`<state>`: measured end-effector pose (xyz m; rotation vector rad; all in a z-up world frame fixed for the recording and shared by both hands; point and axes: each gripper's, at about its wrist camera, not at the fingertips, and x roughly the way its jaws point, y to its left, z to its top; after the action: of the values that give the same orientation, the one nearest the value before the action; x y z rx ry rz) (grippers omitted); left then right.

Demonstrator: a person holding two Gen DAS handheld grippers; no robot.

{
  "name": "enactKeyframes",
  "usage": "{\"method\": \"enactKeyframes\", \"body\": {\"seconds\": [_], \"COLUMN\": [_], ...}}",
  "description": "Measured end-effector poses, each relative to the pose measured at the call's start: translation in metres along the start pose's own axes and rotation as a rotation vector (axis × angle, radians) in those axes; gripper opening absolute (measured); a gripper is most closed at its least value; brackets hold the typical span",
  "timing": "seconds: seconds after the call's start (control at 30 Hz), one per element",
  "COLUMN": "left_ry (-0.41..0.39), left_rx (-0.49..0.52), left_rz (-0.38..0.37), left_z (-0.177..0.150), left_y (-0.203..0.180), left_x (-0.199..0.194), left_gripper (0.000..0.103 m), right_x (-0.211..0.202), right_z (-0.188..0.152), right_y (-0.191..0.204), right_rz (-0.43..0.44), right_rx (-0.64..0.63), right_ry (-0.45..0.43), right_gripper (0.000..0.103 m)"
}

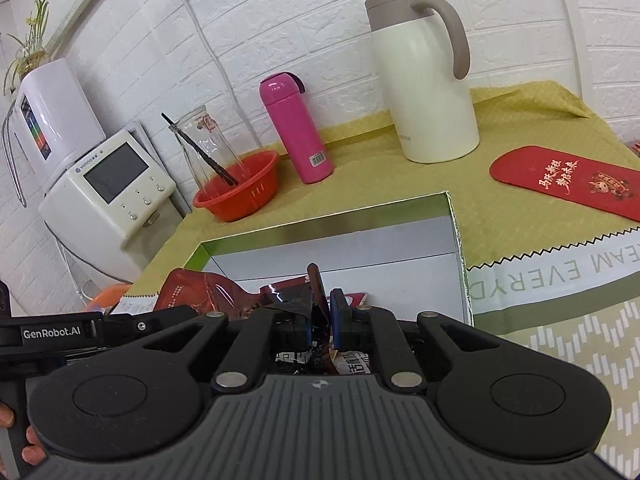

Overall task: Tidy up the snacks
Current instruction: 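Carry the dark brown bag into the green box and open the left tool, then move the left tool to the orange-green chip bag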

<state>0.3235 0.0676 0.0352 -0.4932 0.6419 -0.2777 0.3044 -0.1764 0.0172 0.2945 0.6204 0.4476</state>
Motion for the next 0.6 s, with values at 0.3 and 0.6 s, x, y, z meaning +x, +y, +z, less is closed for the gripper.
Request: {"method": "enactKeyframes", "body": {"seconds": [0.3, 0.6], "left_ry": [-0.101, -0.104], "left_rx": [0.025, 0.064], "left_rz": [0.153, 0.235], "left_z": [-0.004, -0.012], "left_y": [0.003, -0.004], "left_x": [-0.003, -0.013], "left_gripper": [0.066, 0.075], "right_x": [0.001, -0.013], "right_z": [-0.006, -0.01], "right_y": [0.004, 0.001], "right_rz": [-0.042, -0.064], "right_rx": [-0.129, -0.117], "right_ry": [-0.079, -0.086], "right_gripper": [0.103, 0.103]}}
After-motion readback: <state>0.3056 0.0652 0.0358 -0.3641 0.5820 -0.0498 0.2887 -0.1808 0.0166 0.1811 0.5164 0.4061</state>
